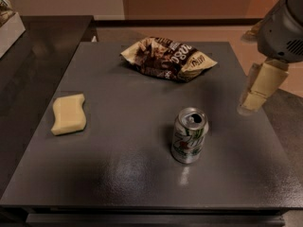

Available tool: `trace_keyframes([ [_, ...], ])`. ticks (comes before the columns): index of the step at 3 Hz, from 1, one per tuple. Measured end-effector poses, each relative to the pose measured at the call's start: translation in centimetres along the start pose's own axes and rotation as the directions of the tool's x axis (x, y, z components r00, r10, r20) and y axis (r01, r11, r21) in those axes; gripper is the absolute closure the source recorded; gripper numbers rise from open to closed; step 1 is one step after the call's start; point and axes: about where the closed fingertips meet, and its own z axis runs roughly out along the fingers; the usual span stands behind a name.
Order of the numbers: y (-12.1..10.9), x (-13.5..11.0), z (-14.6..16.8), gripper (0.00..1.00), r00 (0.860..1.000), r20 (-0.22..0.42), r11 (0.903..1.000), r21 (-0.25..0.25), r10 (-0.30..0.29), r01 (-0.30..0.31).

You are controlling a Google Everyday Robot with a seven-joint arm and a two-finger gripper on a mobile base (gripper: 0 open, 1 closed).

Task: Move brown chip bag near 7up can

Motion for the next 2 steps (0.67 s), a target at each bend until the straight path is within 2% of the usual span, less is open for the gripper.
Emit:
trace_keyframes([
  [2, -6.5, -4.1, 4.9, 0.0, 0.994, 0.113, 0.9999, 0.015, -0.004, 0.002],
])
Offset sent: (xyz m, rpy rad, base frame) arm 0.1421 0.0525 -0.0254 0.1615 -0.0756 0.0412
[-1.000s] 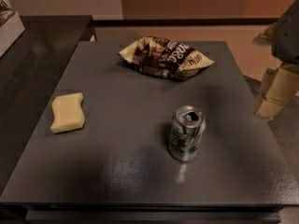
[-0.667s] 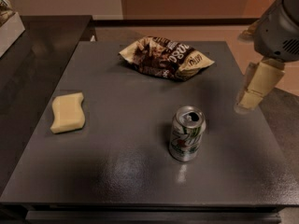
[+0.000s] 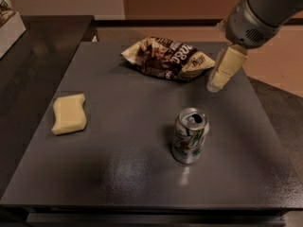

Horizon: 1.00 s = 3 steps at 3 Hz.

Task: Move brown chip bag near 7up can

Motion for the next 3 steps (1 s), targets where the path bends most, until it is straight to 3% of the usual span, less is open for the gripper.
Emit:
trace_keyframes([
  [1, -2.1, -1.1, 1.7, 0.0, 1.0, 0.031, 1.0, 0.008, -0.002, 0.002],
  [2, -5.0, -2.6, 5.7, 0.0, 0.995, 0.098, 0.9994, 0.031, -0.02, 0.017],
  [3, -5.4, -3.0, 7.4, 0.0, 0.992, 0.12, 0.9983, 0.046, -0.04, 0.035],
])
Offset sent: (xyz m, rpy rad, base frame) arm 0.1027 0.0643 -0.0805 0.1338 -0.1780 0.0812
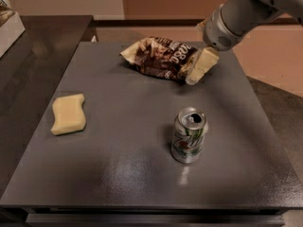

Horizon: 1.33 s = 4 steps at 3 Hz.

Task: Move brown chip bag near 7up can

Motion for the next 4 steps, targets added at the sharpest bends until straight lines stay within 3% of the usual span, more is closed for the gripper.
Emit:
trace_keyframes([
  [2, 1.8, -0.4, 5.9, 0.0, 0.998, 0.046, 0.9982, 0.034, -0.052, 0.05],
  [4, 0.3, 0.6, 6.7, 0.0, 0.998, 0.047, 0.9951, 0.096, -0.03, 0.025],
])
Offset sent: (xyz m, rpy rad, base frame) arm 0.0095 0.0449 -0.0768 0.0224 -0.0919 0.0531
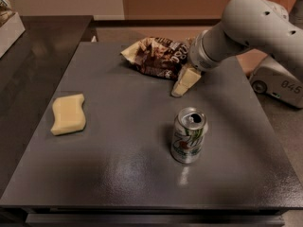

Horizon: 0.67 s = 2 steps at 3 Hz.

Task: Move brown chip bag near 7up can

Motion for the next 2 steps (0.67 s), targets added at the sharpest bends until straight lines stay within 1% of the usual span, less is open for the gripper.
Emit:
trace_keyframes([
  [1, -1.38, 0.39, -0.61, 0.0, 1.0, 0.003, 0.9992, 0.037, 0.016, -0.016],
  [2, -2.17, 1.08, -0.84, 0.0, 1.0, -0.009, 0.9984, 0.051, 0.024, -0.023],
])
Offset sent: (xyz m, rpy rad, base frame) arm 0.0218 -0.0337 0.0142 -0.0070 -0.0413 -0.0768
